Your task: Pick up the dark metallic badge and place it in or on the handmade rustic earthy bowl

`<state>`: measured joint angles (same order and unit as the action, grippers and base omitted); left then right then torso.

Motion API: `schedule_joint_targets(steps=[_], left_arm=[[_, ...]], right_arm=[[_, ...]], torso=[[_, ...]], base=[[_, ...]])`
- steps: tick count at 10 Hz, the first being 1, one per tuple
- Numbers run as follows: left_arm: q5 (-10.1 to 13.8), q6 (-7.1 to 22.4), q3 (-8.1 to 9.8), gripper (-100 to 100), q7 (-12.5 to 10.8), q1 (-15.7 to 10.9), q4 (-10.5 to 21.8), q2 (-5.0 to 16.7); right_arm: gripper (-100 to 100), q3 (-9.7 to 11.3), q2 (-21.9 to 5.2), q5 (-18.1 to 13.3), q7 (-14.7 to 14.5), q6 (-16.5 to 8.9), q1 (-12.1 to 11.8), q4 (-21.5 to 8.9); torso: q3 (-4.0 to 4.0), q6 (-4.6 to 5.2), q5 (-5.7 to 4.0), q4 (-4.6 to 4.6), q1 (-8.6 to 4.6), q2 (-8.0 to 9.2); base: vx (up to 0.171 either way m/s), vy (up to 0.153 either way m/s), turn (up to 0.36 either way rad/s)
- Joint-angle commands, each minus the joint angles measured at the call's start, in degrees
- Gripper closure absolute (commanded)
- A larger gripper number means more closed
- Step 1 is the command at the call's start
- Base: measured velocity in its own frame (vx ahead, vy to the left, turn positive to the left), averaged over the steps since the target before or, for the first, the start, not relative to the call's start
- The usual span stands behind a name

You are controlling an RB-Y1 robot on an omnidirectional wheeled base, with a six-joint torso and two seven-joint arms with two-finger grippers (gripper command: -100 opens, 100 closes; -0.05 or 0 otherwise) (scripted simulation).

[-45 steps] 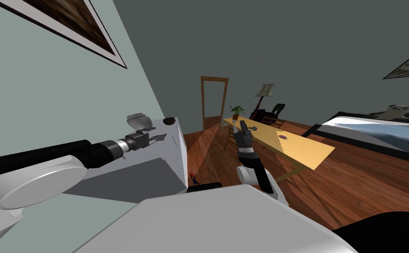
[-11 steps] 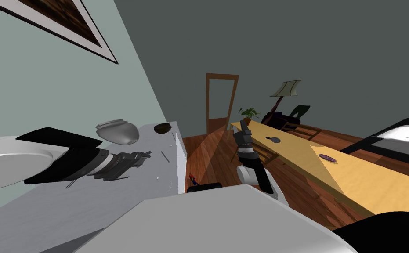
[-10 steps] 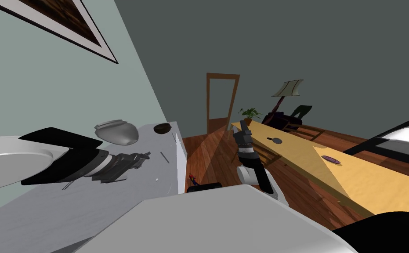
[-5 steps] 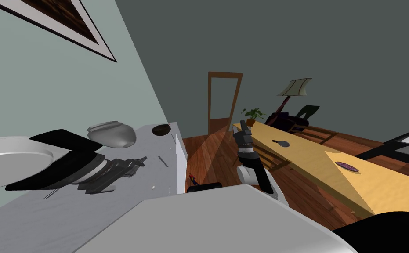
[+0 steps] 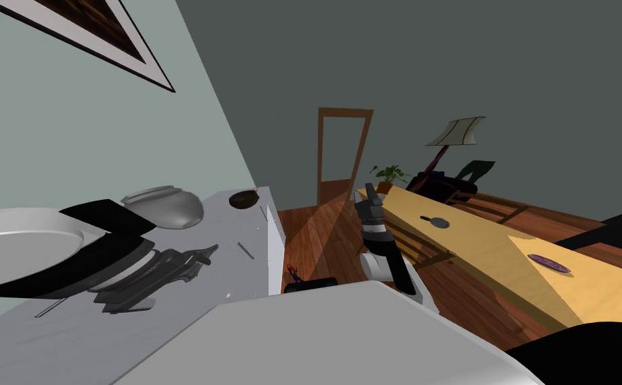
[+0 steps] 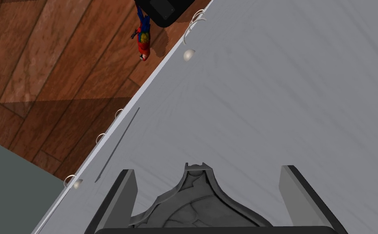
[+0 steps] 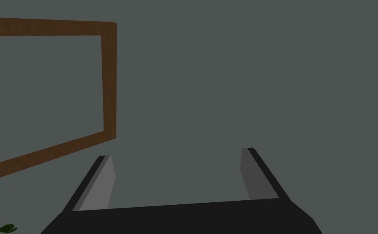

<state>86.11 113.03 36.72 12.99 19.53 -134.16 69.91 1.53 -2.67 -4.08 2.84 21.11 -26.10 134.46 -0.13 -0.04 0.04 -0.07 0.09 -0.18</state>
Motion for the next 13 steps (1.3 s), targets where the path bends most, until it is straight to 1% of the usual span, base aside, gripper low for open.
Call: schedule_joint_targets(steps=[1, 2, 3, 4, 7, 8, 9, 13], left_arm=[[0.21, 1.75, -0.04, -100, 0.05, -0.12, 0.12, 0.17], [-0.04, 0.95, -0.03, -100, 0.2, 0.06, 0.13, -0.01], [-0.05, 1.16, -0.03, 0, 0.25, 0.07, 0.14, -0.01], [-2.14, -0.06, -1.59, -100, 0.78, 0.6, 0.56, -0.74], [-5.28, -1.87, -3.93, -100, 1.59, 1.39, 1.2, -1.83], [-4.76, -1.56, -3.65, -100, 1.45, 1.16, 1.18, -1.58], [-4.9, -1.72, -3.69, 100, 1.51, 1.17, 1.21, -1.6], [-4.89, -1.69, -3.68, 100, 1.5, 1.17, 1.21, -1.59]], right_arm=[[0, 0.0, 0.0, 0.0, 0.0, 0.0, 0.0, 0.0], [0, 0.0, 0.0, 0.0, 0.0, 0.0, 0.0, 0.0], [0, 0.0, 0.0, 0.0, 0.0, 0.0, 0.01, 0.0], [0, 0.0, 0.0, 0.0, 0.0, 0.0, 0.01, 0.0], [0, 0.0, 0.0, 0.0, 0.0, 0.0, 0.01, 0.0], [0, 0.0, 0.0, 0.0, 0.0, 0.0, 0.01, 0.0], [0, 0.0, 0.0, 0.0, 0.0, 0.0, 0.01, 0.0], [0, 0.0, 0.0, 0.0, 0.0, 0.0, 0.01, 0.0]], torso=[[0.0, 0.0, 0.0, 0.0, 0.0, 0.0], [0.03, 0.0, 0.0, 0.01, -0.01, 0.05], [0.1, 0.0, 0.0, 0.04, -0.01, 0.18], [0.15, 0.0, 0.0, 0.06, -0.01, 0.25], [0.22, 0.0, 0.0, 0.09, -0.01, 0.38], [0.23, 0.0, 0.0, 0.09, -0.01, 0.38], [0.19, -0.01, 0.04, 0.06, 0.0, 0.34], [0.13, 0.01, 0.05, 0.03, 0.0, 0.25]], base=[[0.052, 0.0, 0.0], [0.01, -0.001, 0.002], [0.0, 0.0, 0.0], [-0.016, 0.002, -0.064], [-0.027, -0.002, -0.059], [-0.01, 0.001, -0.008], [0.0, 0.0, 0.0], [0.0, 0.0, 0.0]])
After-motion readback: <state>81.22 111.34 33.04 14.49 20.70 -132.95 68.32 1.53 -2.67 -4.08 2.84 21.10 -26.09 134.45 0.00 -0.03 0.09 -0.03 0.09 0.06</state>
